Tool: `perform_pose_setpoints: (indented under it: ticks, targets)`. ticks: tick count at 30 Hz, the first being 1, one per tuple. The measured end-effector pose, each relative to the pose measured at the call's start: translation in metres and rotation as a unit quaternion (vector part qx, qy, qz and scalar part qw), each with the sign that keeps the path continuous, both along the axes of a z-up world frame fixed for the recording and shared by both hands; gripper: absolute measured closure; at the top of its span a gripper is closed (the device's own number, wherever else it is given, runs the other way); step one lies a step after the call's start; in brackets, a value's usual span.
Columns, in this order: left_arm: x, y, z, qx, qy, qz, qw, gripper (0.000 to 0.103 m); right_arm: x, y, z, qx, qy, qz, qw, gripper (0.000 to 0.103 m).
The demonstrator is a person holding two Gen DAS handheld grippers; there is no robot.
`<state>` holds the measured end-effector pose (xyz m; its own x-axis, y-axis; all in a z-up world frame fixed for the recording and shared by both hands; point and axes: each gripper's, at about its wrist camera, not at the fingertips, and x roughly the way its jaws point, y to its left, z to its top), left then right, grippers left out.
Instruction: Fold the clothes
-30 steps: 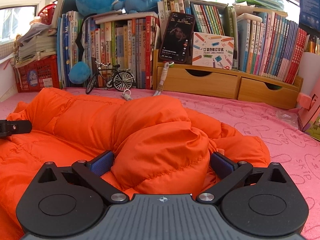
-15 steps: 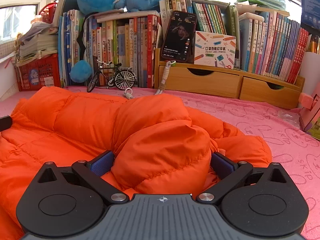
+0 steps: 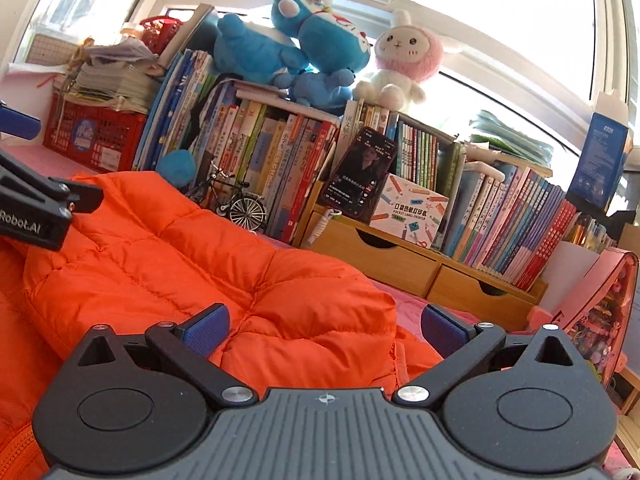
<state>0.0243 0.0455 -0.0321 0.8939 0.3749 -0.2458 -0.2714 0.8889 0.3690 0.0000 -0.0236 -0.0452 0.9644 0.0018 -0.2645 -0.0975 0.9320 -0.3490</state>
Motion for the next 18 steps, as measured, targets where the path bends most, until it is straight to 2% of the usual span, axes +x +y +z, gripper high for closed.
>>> perform_pose_setpoints:
  ticks: [2,4,8,11,14,18]
  targets:
    - [0.006,-0.004,-0.012,0.027,0.021,0.004,0.9994,0.001,0.003,0.002,-0.003,-0.004,0.010,0.001,1.000,0.000]
    - [0.010,-0.004,-0.014,0.025,0.034,0.003,0.9991,0.000,0.005,0.006,-0.006,-0.016,0.018,0.002,1.000,0.000]
    - [0.017,0.002,-0.018,0.004,0.059,0.002,0.9982,0.000,0.005,0.016,-0.011,-0.050,0.021,0.003,0.999,0.000]
    - [0.018,0.010,-0.018,-0.024,0.067,0.002,0.9975,0.000,0.004,0.017,-0.011,-0.058,0.019,0.001,0.998,0.000]
    - [0.018,0.016,-0.017,-0.044,0.070,0.002,0.9966,0.000,0.005,0.008,-0.009,-0.046,0.021,-0.010,0.999,0.000]
    - [0.018,0.017,-0.017,-0.050,0.072,0.001,0.9961,0.000,0.004,-0.009,-0.005,-0.025,0.023,-0.017,0.999,0.000]
